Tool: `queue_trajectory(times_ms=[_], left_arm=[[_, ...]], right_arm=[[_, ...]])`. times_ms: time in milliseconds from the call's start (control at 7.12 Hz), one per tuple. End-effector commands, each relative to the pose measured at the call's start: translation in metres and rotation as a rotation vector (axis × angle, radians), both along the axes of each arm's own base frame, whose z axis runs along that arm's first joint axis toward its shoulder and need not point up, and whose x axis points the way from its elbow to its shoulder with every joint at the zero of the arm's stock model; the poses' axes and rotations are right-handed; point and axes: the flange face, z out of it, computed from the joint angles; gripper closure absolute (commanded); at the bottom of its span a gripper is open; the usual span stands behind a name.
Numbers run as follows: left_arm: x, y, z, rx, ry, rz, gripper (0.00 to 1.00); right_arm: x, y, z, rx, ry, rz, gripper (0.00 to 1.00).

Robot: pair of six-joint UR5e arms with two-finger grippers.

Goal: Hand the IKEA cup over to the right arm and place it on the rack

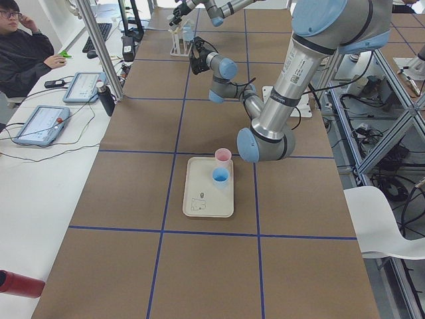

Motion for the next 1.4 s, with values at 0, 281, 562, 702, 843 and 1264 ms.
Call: queue_trajectory(times_ms=[0,281,562,702,843,1264], left_arm=[[-0.001,-0.001,0.0,0.001,-0.001,-0.002,0.0],[-0.001,0.0,-0.001,0.002,0.001,-0.002,0.0],[-0.016,-0.007,-0.007,0.026,-0.008,0.018,0.0],[-0.031,-0.014,0.0,0.03,-0.045,0.033,0.0],[-0.062,-0.026,0.014,0.039,-0.097,0.045,0.0],[-0.145,-0.018,0.082,0.183,-0.436,0.041,0.0]], right_arm=[[0.005,0.003,-0.001,0.006,0.004,0.006,0.0],[0.014,0.002,-0.01,0.027,0.007,0.0,0.0],[0.028,0.003,-0.029,0.045,-0.028,-0.021,0.0],[0.045,0.004,-0.038,0.043,-0.056,-0.046,0.0],[0.059,0.005,-0.052,0.038,-0.082,-0.074,0.0],[0.064,0.038,-0.143,-0.031,-0.145,-0.161,0.0]])
